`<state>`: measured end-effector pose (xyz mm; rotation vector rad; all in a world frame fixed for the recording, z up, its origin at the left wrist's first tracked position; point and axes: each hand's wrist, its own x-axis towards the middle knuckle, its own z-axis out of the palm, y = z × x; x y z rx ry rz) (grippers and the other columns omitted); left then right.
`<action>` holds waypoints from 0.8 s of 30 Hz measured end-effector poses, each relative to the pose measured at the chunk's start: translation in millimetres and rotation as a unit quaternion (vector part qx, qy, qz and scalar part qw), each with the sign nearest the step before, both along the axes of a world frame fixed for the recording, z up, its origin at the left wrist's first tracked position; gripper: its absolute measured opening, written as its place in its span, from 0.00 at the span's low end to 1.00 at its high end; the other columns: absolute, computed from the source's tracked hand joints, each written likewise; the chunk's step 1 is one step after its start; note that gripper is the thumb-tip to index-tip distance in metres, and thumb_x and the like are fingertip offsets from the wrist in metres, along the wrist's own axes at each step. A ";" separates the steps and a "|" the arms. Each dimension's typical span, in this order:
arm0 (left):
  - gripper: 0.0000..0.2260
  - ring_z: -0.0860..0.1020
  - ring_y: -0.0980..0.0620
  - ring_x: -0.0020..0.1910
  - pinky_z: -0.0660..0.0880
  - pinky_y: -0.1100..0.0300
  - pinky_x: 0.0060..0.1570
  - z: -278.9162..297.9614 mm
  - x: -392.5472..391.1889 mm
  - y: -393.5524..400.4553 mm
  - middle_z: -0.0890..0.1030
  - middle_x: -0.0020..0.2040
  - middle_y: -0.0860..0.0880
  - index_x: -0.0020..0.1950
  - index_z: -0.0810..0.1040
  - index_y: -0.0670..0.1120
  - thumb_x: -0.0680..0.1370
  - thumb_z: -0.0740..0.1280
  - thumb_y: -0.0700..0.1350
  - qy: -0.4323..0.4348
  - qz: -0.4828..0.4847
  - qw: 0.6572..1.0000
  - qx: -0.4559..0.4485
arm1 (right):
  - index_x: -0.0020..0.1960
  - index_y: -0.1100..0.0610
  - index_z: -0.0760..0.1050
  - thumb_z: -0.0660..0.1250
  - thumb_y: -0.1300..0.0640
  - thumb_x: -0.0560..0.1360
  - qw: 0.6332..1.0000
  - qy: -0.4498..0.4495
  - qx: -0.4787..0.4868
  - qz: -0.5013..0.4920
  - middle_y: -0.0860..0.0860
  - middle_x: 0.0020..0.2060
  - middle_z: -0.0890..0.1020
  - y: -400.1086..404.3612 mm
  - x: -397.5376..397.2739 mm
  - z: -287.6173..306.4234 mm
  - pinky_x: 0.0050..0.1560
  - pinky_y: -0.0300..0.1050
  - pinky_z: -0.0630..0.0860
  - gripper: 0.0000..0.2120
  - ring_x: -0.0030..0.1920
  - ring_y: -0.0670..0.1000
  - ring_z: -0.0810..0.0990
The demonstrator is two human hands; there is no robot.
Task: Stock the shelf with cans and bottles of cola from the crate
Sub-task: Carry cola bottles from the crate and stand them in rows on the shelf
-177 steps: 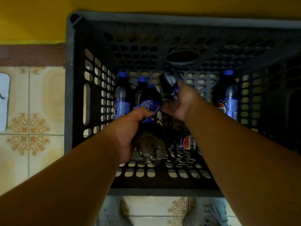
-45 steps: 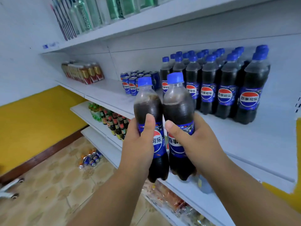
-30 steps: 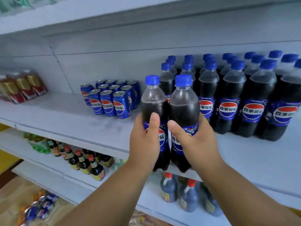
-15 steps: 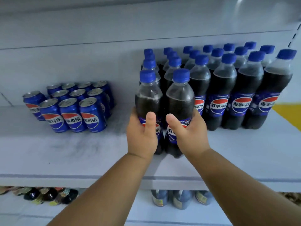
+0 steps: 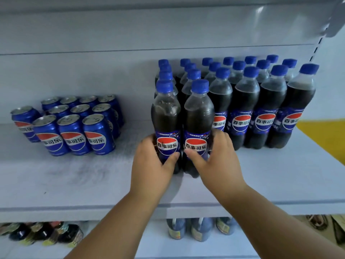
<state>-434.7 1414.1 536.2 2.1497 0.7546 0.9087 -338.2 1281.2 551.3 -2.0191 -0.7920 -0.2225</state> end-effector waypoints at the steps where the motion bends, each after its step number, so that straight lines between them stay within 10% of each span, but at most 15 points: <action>1: 0.24 0.78 0.52 0.55 0.79 0.50 0.53 2.7 2.3 2.3 0.78 0.56 0.54 0.65 0.73 0.53 0.71 0.76 0.53 0.010 0.000 1.000 0.011 | 0.66 0.53 0.72 0.76 0.48 0.71 1.000 0.004 -0.002 -0.001 0.47 0.55 0.74 1.6 2.8 2.1 0.55 0.34 0.66 0.27 0.59 0.45 0.71; 24: 0.27 0.69 0.59 0.54 0.70 0.62 0.53 3.9 10.4 0.5 0.75 0.60 0.51 0.69 0.70 0.51 0.73 0.74 0.52 0.010 -0.012 0.999 0.038 | 0.67 0.51 0.73 0.76 0.51 0.72 1.000 0.022 -0.007 0.013 0.43 0.54 0.73 4.3 22.3 6.9 0.53 0.37 0.68 0.25 0.53 0.43 0.74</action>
